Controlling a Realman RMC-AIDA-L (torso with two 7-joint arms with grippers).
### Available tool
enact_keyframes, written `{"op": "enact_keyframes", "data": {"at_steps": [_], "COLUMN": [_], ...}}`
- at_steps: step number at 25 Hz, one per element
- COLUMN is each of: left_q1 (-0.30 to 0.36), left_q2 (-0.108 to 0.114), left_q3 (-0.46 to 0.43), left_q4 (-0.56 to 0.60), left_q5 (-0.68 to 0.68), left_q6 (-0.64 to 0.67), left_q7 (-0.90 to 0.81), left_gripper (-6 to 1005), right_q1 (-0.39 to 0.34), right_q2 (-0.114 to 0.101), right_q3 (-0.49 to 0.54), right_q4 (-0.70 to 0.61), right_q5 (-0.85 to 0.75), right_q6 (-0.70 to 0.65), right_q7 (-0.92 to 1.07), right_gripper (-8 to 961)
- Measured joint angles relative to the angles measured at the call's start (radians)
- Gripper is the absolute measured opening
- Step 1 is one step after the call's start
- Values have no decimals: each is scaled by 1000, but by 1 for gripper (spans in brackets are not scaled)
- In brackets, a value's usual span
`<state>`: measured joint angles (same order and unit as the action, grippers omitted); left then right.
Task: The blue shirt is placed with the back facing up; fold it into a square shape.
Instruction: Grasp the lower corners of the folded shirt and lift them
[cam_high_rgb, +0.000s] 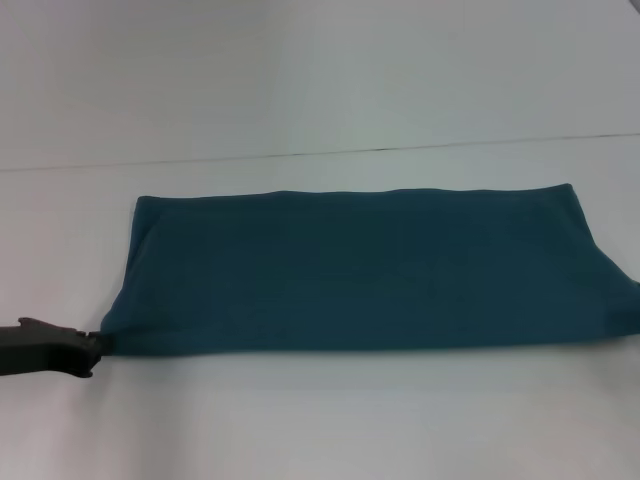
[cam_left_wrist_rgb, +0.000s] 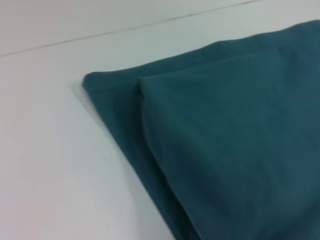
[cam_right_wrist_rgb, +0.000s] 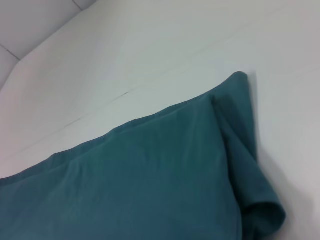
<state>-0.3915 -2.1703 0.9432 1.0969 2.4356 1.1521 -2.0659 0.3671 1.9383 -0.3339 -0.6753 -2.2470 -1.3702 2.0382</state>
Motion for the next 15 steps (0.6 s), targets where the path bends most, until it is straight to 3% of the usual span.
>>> {"op": "enact_keyframes", "data": {"at_steps": [11,15], "left_q1": [-1,-7], "left_q2": [3,3], "left_q3": [-11,-13], "left_q4": [0,0], "left_q5": [1,1], "left_q6": [11,31], "left_q7": [12,13], "left_gripper": [16,16], "right_q1": [-3,7], "right_q2": [2,-7], "right_q3": [1,1], "right_q4": [0,0], "right_q5": [0,1], "right_q6": [-17,-66], "right_q7": [-2,-4], "right_gripper": [9,10]}}
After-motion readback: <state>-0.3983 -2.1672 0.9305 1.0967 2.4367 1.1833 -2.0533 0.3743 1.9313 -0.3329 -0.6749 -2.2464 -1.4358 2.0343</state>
